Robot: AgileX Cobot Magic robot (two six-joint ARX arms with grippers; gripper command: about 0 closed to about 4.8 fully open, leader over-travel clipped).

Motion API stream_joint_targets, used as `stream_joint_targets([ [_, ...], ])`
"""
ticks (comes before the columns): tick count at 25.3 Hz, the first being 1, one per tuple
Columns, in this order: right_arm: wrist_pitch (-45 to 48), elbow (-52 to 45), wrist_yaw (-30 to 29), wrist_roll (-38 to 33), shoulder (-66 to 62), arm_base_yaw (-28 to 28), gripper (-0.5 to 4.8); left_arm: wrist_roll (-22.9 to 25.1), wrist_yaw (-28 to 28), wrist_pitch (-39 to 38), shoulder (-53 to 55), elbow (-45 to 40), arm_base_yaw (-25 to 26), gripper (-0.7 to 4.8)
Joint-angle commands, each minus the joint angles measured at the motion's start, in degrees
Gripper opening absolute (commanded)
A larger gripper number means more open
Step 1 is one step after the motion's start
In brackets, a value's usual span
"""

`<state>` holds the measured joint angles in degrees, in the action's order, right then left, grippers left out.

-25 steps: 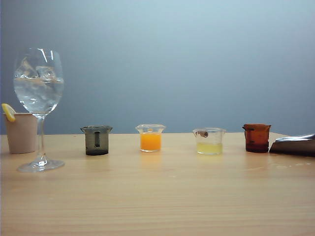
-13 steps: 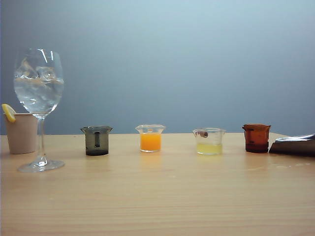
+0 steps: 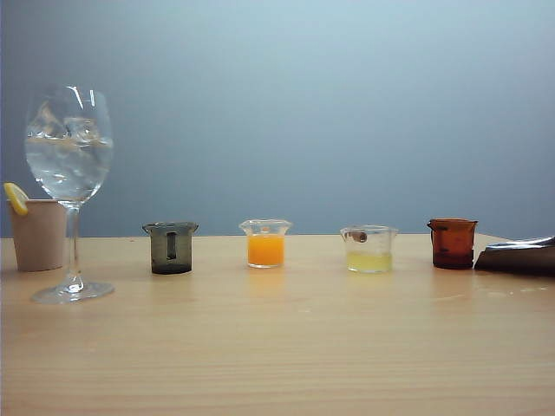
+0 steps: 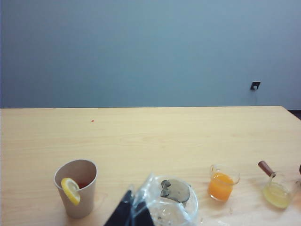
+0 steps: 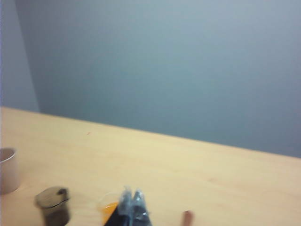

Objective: Pick up the second measuring cup from the left, pour the orange juice inside into the goblet, and finally put the measuring cup back in its original place.

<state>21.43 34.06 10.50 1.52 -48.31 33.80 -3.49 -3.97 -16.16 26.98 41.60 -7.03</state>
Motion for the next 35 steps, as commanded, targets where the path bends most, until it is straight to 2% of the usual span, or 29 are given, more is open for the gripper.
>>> stream_joint_targets([
  [1, 7.85, 0.28, 8.66, -0.02, -7.98, 8.52, -0.06, -2.05, -2.75, -1.95, 0.26, 0.5, -1.01, -0.05],
  [3, 10.97, 0.28, 11.02, -0.02, -11.58, 11.08, -0.06, -2.64, -2.71, -3.23, 0.22, 0.5, -2.14, -0.05],
  [9, 21.24, 0.28, 12.02, -1.79, -23.15, 14.58, -0.06, -2.58, -1.99, -4.33, 0.2, 0.5, -5.95, -0.05],
  [18, 34.27, 0.46, 13.46, -3.37, -40.44, 14.53, -0.06, -2.64, -1.25, -4.33, 0.2, 0.5, -7.19, -0.05],
  [20, 38.6, 1.27, 14.1, -6.16, -47.28, 14.62, -0.06, -2.67, -1.22, -4.33, 0.2, 0.5, -7.19, -0.05],
  [23, 38.82, 5.55, 14.25, -6.49, -55.25, 14.6, -0.06, -4.35, -1.4, -4.35, 0.2, 0.5, -7.19, -0.05],
  [24, 38.82, 7.93, 14.03, -6.47, -58.01, 14.58, 0.08, -4.48, -1.4, -4.35, 0.2, 0.5, -7.19, -0.05],
  [25, 38.86, 9.03, 13.86, -6.51, -59.23, 14.56, 0.59, -4.5, -1.4, -4.35, 0.2, 0.5, -7.19, -0.05],
  [26, 38.75, 10.05, 13.86, -6.49, -60.3, 14.56, 1.49, -4.5, -1.42, -4.35, 0.2, 0.5, -7.19, -0.05],
  [27, 38.73, 11.3, 13.86, -6.51, -61.66, 14.53, 2.9, -4.48, -1.42, -4.35, 0.2, 0.5, -7.19, -0.05],
  [28, 38.73, 12.28, 13.94, -6.75, -62.64, 14.53, 3.87, -4.48, -1.42, -4.35, 0.22, 0.5, -7.19, -0.05],
  [29, 38.69, 13.51, 14.05, -7.91, -63.91, 14.53, 4.16, -4.48, -1.4, -4.35, 0.22, 0.5, -7.19, -0.05],
  [35, 37.46, 18.56, 14.08, -9.14, -69.77, 14.1, 4.14, -4.5, -1.42, -4.37, 0.22, 0.5, -7.19, -0.05],
])
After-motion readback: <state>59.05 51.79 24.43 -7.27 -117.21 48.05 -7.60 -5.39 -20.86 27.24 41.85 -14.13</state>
